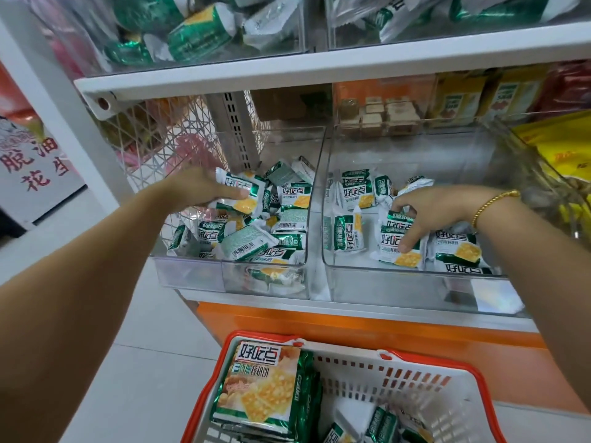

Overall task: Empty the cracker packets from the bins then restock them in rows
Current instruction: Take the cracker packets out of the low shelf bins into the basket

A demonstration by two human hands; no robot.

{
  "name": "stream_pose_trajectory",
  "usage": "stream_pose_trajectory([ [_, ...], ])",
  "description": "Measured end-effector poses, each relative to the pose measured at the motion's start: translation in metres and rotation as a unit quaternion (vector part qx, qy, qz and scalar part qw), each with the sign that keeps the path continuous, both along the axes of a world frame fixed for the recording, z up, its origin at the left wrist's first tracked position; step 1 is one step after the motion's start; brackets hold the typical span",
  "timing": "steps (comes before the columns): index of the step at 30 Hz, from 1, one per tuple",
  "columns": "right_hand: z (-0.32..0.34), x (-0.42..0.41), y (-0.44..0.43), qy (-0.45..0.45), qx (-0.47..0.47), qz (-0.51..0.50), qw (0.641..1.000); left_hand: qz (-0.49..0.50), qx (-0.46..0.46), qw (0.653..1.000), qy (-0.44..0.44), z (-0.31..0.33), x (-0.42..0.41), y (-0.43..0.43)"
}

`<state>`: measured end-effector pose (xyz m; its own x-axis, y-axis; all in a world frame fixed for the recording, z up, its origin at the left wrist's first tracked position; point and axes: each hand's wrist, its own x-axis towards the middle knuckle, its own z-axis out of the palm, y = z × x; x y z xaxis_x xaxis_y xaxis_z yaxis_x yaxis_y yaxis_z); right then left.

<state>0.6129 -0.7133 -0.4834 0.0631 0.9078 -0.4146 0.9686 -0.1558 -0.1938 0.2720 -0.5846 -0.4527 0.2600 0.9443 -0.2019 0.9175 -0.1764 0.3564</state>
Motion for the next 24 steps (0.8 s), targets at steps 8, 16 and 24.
stream_pose_trajectory([
  [8, -0.002, 0.003, -0.001, 0.049, 0.038, -0.028, 0.998, 0.011, -0.121, 0.991, -0.048, -0.017, 0.017, 0.002],
  [16, 0.024, -0.016, -0.02, 0.163, 0.209, -0.032, 0.964, -0.008, -0.097, 0.995, 0.029, -0.013, 0.017, -0.006],
  [24, 0.04, -0.047, -0.086, 0.408, 0.362, -0.095, 0.833, 0.056, 0.097, 0.978, -0.177, 0.032, 0.031, -0.077],
])
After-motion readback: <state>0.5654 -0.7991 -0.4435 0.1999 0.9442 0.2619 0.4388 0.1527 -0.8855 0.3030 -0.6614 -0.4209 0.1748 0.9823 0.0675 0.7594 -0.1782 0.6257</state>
